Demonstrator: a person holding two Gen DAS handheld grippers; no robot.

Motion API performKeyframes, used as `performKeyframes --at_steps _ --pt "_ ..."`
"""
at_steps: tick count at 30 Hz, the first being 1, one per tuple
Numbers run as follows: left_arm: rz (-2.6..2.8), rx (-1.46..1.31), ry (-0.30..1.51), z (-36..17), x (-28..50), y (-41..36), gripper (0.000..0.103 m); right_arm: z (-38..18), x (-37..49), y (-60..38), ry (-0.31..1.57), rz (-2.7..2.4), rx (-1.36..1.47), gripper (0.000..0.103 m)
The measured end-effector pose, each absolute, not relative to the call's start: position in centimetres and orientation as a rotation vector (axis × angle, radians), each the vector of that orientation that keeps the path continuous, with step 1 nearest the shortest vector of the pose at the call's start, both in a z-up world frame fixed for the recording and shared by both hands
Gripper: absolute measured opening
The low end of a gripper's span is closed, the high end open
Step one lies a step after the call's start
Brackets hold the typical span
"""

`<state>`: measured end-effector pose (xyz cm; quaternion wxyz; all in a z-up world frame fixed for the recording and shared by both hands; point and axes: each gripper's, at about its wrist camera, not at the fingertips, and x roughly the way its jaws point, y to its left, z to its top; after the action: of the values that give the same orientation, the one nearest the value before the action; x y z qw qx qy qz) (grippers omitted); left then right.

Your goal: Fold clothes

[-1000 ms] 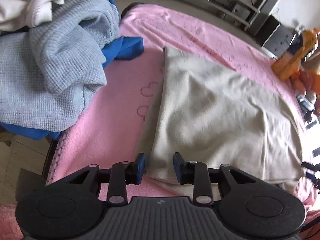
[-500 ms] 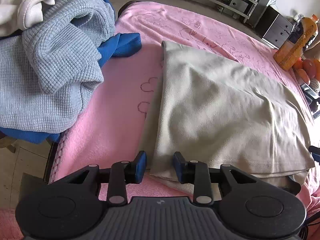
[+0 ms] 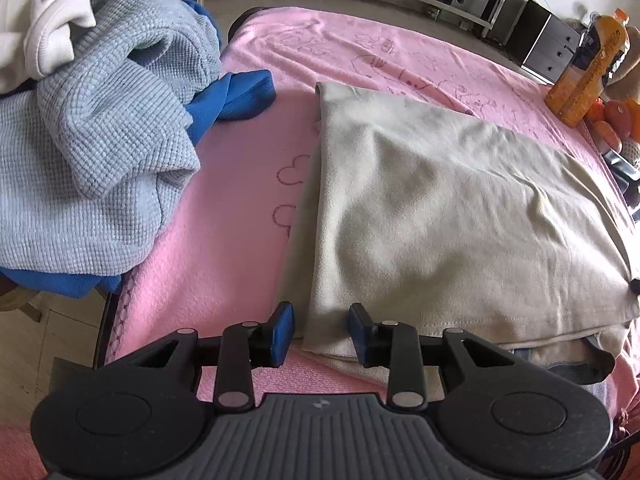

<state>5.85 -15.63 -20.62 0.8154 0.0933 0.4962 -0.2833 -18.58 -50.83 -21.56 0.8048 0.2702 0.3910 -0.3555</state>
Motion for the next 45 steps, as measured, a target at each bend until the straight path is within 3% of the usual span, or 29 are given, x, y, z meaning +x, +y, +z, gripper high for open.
performKeyframes --at_steps 5,11,14,18,23,29,37,39,41,42,43,45 --pt "-0.594 0.198 1.035 -19.5 5.7 -15.3 0.028 -20.8 -20.1 -51.7 0.797 -0.79 0.721 0.026" --pt "-0.639 0.105 0.883 -13.8 6.3 -15.3 0.027 -14.7 -20.0 -51.4 0.616 -0.672 0.779 0.026" --pt "-0.653 0.077 0.82 -11.3 7.5 -16.5 0.027 -11.3 -19.0 -51.3 0.53 -0.602 0.776 0.032" --pt "-0.665 0.097 0.816 -11.3 10.6 -19.6 0.027 -8.9 -15.9 -52.9 0.459 -0.515 0.737 0.032" --pt "-0.612 0.125 0.898 -15.5 16.4 -22.1 0.029 -12.1 -11.9 -56.4 0.485 -0.503 0.677 0.032" --pt "-0.661 0.098 0.955 -18.7 19.3 -23.1 0.03 -19.1 -10.9 -61.2 0.567 -0.555 0.881 0.032" --pt "-0.677 0.123 0.983 -21.0 19.9 -25.1 0.029 -21.6 -9.4 -62.7 0.609 -0.545 0.879 0.032" --pt "-0.674 0.103 0.986 -21.3 20.2 -25.0 0.029 -21.9 -8.7 -62.8 0.629 -0.539 0.861 0.031" --pt "-0.668 0.107 0.968 -21.4 20.2 -25.1 0.011 -22.1 -8.1 -62.6 0.651 -0.54 0.837 0.02" --pt "-0.663 0.123 0.953 -21.4 20.1 -25.3 0.008 -22.1 -7.9 -62.4 0.662 -0.543 0.821 0.015" --pt "-0.659 0.141 0.939 -21.3 19.9 -25.4 0.007 -22.2 -7.7 -62.2 0.673 -0.546 0.805 0.003" --pt "-0.644 0.19 0.915 -21.3 19.4 -25.9 0.006 -21.3 -7.3 -61.3 0.673 -0.587 0.681 0.003"
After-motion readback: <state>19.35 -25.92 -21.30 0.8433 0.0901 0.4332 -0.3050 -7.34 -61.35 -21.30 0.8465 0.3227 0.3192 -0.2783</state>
